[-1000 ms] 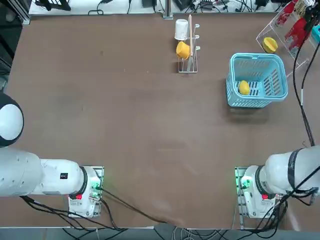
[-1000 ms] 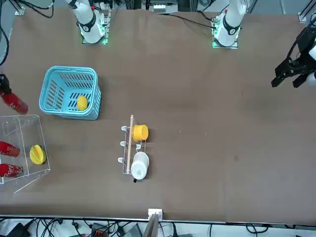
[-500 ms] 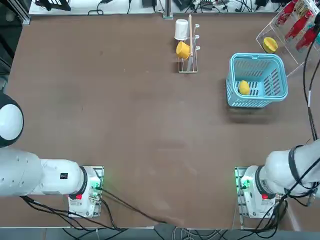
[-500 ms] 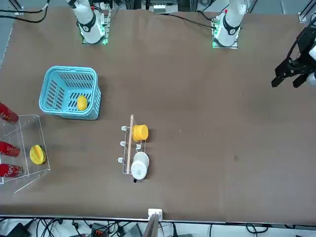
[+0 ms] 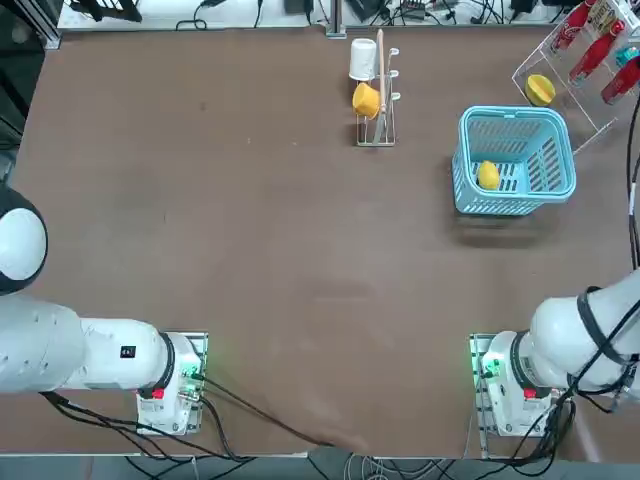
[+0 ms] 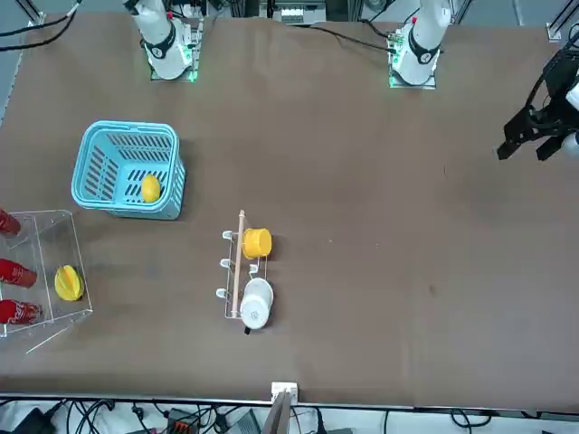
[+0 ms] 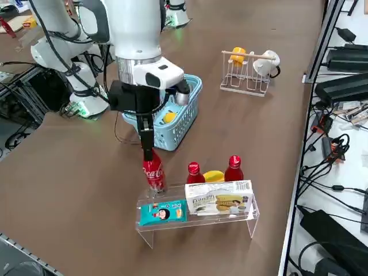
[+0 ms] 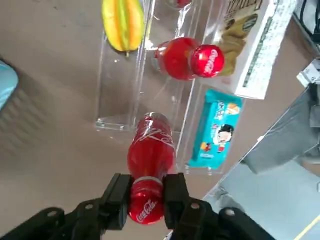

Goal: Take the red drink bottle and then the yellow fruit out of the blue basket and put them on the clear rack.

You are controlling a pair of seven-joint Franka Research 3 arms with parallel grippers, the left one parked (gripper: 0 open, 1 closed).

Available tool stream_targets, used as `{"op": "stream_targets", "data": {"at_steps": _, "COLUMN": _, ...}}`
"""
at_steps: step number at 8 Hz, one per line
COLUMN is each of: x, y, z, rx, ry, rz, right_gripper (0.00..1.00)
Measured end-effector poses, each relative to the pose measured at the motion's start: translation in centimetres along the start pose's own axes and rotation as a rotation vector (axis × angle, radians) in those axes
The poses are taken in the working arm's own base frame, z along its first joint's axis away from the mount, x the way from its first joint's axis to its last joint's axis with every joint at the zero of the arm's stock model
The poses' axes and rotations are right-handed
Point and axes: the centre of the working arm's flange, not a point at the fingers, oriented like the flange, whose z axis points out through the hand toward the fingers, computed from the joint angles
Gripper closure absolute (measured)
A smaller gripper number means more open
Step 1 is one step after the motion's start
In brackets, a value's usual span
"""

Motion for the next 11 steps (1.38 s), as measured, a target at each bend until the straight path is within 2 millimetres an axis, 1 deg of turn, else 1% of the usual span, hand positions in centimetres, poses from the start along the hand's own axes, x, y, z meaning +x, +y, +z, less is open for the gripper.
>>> {"op": "stream_targets", "data": {"at_steps": 2, "x": 0.2, "y": 0.3, "z": 1.1, "rx": 0.007, "ry": 0.012, "rz": 0.007, "right_gripper": 0.63}}
{"op": "stream_targets", "data": {"at_steps": 6, "x": -0.4, "y": 0.9, "z": 3.7, "rx": 0.031, "ry": 0.016, "rz": 0.029, "right_gripper": 0.63}}
{"op": "stream_targets", "data": {"at_steps": 10, "x": -0.3, "y": 1.0, "z": 5.1, "rx": 0.065, "ry": 0.044, "rz": 0.054, "right_gripper": 0.63}}
{"op": "stream_targets", "data": {"at_steps": 11, "x": -0.3, "y": 1.0, "z": 5.5, "rx": 0.071, "ry": 0.044, "rz": 0.056, "right_gripper": 0.59}}
